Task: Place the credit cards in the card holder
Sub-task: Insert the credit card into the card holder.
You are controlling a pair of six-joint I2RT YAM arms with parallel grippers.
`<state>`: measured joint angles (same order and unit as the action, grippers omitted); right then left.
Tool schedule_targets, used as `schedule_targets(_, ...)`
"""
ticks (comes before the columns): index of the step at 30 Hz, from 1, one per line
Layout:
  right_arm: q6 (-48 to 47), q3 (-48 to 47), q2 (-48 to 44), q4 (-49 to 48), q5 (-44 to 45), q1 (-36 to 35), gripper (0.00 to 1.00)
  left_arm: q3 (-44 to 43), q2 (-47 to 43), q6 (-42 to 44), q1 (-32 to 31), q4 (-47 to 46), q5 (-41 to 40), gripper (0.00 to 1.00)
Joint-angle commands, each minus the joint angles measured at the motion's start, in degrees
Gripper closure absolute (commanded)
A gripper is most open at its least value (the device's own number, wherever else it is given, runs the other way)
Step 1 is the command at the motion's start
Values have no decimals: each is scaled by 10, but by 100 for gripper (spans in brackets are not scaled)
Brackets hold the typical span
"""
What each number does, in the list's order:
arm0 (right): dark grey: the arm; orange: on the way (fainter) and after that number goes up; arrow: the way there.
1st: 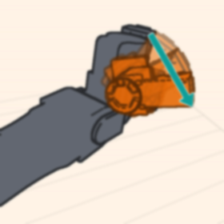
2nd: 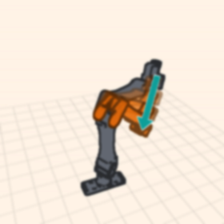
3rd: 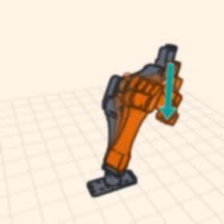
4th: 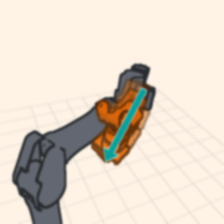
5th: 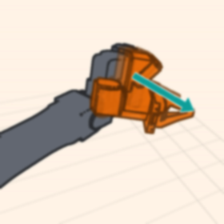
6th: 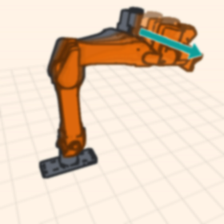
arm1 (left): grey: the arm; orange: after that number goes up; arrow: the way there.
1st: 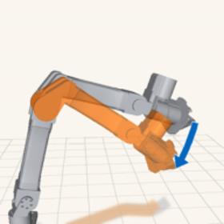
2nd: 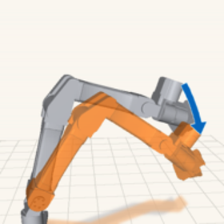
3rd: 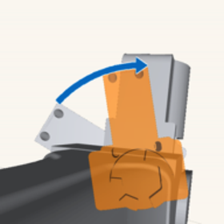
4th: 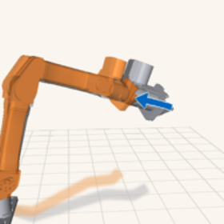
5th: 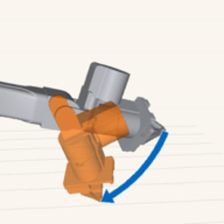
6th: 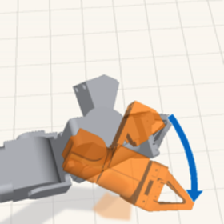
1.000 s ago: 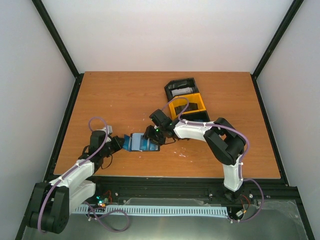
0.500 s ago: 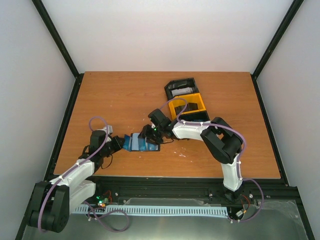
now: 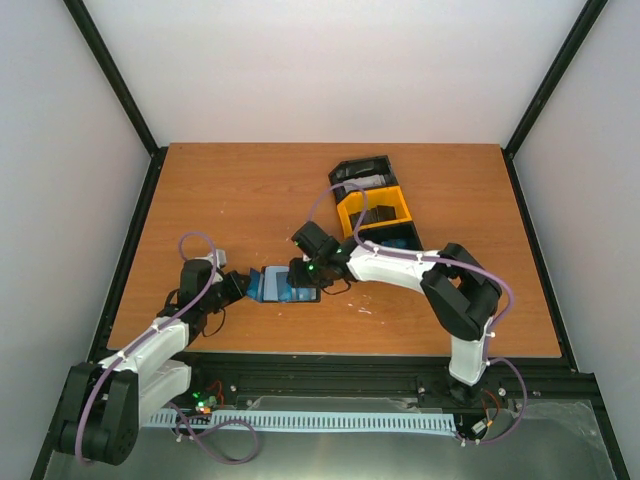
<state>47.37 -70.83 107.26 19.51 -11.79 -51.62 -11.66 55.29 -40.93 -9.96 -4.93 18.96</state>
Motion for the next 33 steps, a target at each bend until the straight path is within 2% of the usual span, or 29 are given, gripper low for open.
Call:
schedule_targets(1, -147, -20, 0, 113, 63, -43, 56, -21, 4, 17, 2, 14, 7, 99)
schedule_targets(5, -212, -45, 27, 154, 90, -63, 53, -20, 6, 16, 2, 14, 5, 99)
schedule_targets(11, -257, -76, 65, 163, 102, -70, 52, -19, 8, 16, 2, 15, 5, 99)
schedule_targets(24, -307, -125, 118, 188, 147, -97, 53, -20, 13, 16, 2, 16, 4, 99)
schedule_targets(33, -342, -90, 101, 175, 133, -101, 42, -21, 14, 17, 2, 15, 3, 99)
